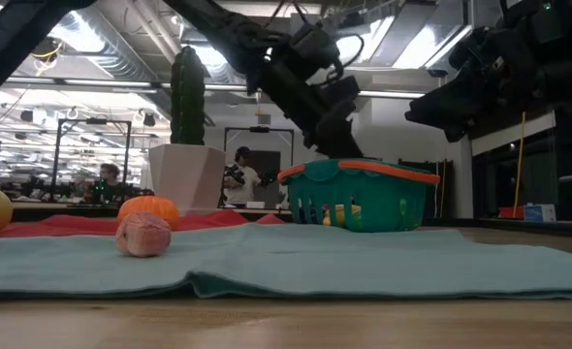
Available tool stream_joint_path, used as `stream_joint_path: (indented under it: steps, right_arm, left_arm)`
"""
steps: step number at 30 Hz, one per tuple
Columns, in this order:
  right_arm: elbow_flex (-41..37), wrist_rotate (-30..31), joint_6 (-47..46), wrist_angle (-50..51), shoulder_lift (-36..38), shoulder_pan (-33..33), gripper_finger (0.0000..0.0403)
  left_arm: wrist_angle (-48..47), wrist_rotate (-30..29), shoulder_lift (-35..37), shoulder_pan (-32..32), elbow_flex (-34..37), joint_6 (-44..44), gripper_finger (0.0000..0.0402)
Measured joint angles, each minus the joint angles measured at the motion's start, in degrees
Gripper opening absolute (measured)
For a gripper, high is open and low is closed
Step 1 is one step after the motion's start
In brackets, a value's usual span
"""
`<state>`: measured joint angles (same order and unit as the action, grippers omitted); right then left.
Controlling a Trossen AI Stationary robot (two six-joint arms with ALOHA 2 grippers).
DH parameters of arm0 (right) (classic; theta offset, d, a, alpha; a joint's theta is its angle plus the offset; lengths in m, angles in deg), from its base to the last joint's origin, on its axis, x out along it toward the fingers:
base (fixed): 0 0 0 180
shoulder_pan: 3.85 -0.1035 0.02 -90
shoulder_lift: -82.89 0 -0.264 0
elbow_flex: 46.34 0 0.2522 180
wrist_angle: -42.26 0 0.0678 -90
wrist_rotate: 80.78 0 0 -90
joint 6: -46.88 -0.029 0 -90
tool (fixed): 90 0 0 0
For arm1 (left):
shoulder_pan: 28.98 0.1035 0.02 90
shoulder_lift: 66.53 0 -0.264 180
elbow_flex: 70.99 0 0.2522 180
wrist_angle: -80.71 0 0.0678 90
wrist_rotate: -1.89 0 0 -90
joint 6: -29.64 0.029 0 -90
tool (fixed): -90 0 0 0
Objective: Build produce basket
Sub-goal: Put the black berry into the blue basket
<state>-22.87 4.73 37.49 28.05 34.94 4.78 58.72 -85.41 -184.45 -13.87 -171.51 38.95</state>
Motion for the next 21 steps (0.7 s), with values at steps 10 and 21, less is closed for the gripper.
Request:
stream_joint_path:
  steps: [10,21]
  right_arm:
    - [0.0,0.0,0.45,0.4,0.0,0.0,0.0129]
    - [0.0,-0.02,0.18,0.77,0.0,-0.04,0.0129]
  left_arm:
    - [-3.13,-0.03,-1.83,0.15,-2.29,0.92,0.0064]
    - [-3.2,-0.22,-1.69,0.15,-2.29,0.28,0.0156]
